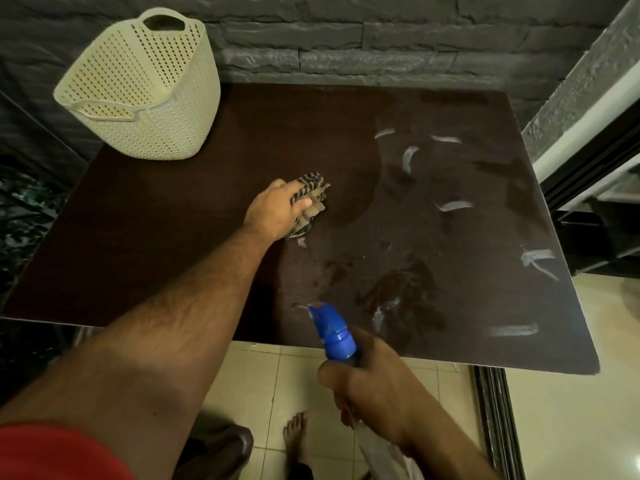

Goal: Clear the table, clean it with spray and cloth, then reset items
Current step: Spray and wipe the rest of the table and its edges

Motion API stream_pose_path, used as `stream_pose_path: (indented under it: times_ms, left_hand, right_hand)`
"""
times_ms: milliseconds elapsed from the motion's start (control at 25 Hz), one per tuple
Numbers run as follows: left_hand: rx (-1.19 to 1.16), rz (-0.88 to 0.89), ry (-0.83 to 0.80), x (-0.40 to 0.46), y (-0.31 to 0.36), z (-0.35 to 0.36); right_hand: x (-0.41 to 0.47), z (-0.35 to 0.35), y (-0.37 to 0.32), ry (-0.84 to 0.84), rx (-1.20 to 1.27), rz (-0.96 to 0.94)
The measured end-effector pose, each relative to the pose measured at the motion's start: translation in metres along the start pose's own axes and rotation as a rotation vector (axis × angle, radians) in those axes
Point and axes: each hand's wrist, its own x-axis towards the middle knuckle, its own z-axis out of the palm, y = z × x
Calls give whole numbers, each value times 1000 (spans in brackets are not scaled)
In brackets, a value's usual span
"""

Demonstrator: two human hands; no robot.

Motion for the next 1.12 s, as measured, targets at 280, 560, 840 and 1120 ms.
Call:
stream_pose_path:
  times_ms: [280,560,840,1120]
  left_hand:
    - [-14,-27,41,-25,-4,6]
    - [38,-79,56,-26,-22,3]
    - [26,-22,46,-56,2,13]
    - [102,-173,178,-51,-47,-6]
  right_hand:
    - [-12,-41,21,79,32,93]
    - [10,-76,-9,187,80,-94]
    - [9,-63,-8,123,105,-131]
    - [12,-48,-1,71,158,-129]
